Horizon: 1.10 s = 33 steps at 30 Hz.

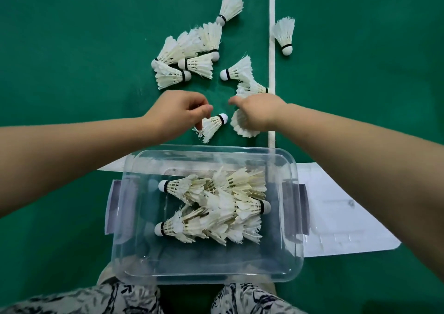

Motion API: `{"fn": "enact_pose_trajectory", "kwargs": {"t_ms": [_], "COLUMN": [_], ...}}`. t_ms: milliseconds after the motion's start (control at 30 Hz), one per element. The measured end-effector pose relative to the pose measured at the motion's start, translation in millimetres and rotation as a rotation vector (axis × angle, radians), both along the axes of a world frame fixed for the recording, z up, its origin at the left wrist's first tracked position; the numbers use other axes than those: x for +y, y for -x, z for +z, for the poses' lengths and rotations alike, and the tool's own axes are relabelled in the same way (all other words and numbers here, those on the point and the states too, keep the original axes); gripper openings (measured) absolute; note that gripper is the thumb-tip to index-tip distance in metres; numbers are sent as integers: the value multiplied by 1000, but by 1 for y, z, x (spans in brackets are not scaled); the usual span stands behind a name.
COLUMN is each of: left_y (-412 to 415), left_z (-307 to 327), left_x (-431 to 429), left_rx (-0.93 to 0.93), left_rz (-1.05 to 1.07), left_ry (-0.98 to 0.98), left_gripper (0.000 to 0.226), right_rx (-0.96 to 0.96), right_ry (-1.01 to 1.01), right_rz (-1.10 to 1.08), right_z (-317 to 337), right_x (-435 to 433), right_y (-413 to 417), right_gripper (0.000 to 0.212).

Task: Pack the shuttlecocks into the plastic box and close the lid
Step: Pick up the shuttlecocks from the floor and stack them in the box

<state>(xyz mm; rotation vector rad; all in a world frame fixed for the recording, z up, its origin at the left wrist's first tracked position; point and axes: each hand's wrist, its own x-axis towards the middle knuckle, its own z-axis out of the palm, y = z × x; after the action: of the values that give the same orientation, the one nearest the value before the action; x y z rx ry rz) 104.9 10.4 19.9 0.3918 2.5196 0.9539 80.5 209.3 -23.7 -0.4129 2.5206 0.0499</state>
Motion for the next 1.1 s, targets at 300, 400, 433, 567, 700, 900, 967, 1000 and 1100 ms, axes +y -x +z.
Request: {"fn": "enact_pose_trajectory", "kwargs": {"t_ms": [300,400,433,567,700,900,967,1000,1100], "left_y": [5,6,6,5,2,-1,-5,-7,-14], "left_z": [1,-3,-4,-9,-11,0,6,9,22], "left_x": [-9,-15,-17,-21,-29,-37,-38,-38,-36], "left_rx": [52,43,40,21,20,36,57,72,123], "left_rz": [36,57,65,75,74,61,50,44,-4], "left_ry": [4,-3,-8,-16,-24,-13,-10,-9,20], "left_gripper": [22,23,23,23,23,21,17,14,15], "right_rx": [-73,-101,-118,-94,-61,16,42,57,110], "right_ry": [-172,-224,-236,-203,-190,-52,2,18,38], "right_rz": [176,194,170,68,94,4,-29,-28,-28], "right_z": [5,-8,-11,-14,-10,18,32,40,65], "right_x": [-59,-72,-75,-79,-80,-74,-72,-72,-71], "right_y": [3,6,6,5,2,-3,-5,-6,-14], "right_gripper": [94,92,89,73,69,62,60,59,57]}}
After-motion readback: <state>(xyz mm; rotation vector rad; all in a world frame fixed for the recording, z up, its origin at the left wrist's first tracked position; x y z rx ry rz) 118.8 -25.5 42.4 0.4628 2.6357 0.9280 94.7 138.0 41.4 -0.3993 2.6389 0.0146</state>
